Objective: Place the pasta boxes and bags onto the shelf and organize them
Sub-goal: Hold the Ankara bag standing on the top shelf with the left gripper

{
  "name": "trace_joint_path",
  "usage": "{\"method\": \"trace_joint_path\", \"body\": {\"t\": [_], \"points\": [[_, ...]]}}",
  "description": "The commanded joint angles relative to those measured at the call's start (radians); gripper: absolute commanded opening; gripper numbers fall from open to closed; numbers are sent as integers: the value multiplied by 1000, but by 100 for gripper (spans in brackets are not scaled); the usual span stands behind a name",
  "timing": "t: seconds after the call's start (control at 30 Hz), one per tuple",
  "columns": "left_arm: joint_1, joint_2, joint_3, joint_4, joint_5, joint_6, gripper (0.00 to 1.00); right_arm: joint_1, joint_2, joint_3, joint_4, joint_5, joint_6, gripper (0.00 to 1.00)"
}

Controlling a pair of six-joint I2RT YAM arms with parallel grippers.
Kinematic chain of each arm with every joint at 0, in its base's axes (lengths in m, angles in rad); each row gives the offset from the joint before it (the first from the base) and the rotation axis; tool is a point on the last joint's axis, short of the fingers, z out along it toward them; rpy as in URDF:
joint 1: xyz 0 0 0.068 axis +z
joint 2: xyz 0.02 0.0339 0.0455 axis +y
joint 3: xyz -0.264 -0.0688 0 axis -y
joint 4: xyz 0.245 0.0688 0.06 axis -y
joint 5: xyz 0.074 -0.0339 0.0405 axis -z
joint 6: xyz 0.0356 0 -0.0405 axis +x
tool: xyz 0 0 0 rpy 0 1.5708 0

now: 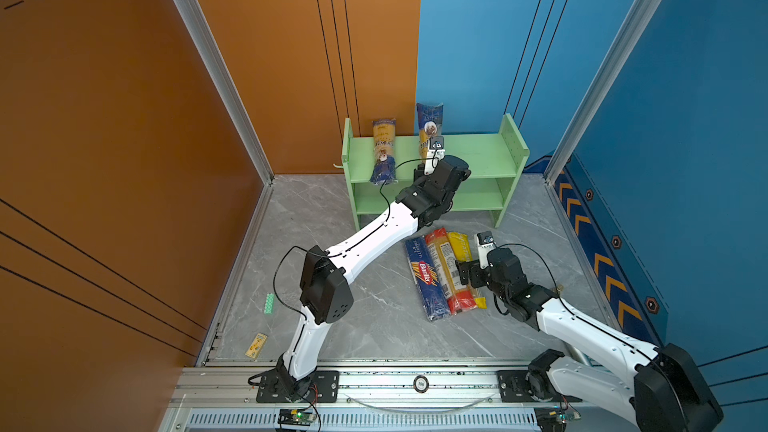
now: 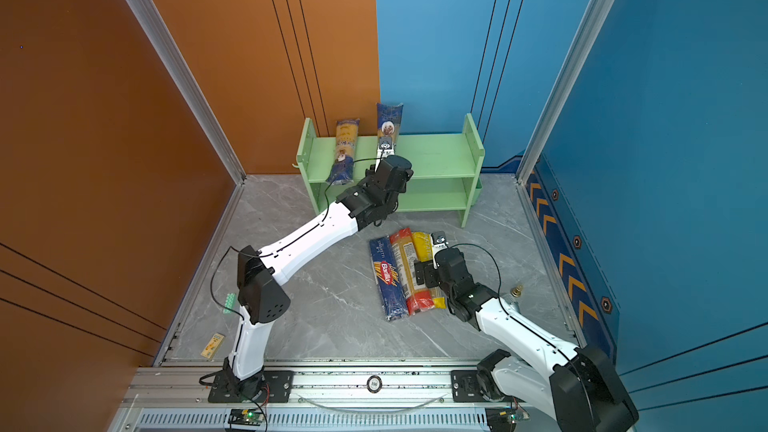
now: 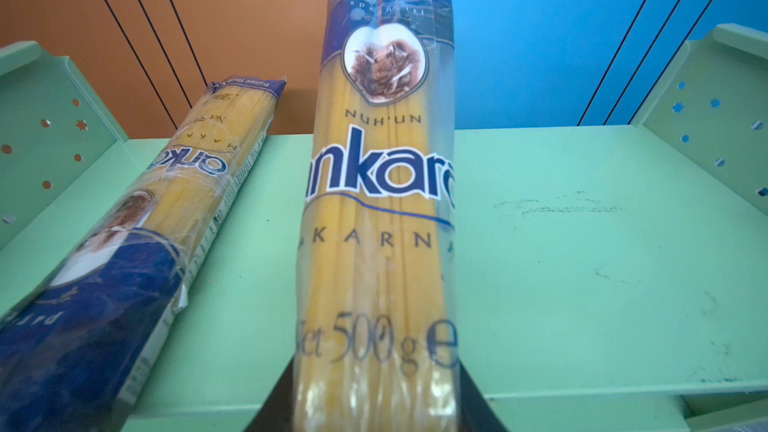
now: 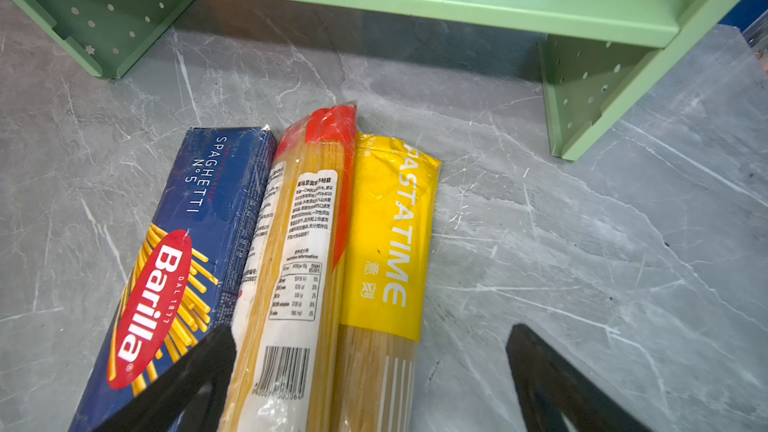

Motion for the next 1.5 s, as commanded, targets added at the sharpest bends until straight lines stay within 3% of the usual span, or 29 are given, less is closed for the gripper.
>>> {"method": "trace_joint_path", "body": {"t": [0.0,0.83,1.2,1.47], "points": [[6,-19,85,108,-19,-16,0,-4,12,-5,12,-12,23,100],[12,10,104,95,1,-23,0,-4,22,-6,19,-20,24,100],[12,12,100,94,8,-21,10,-4,28,-5,23,-23,24,100],[12,12,100,95,11,-15,12,-4,28,-6,22,-25,23,100]]}}
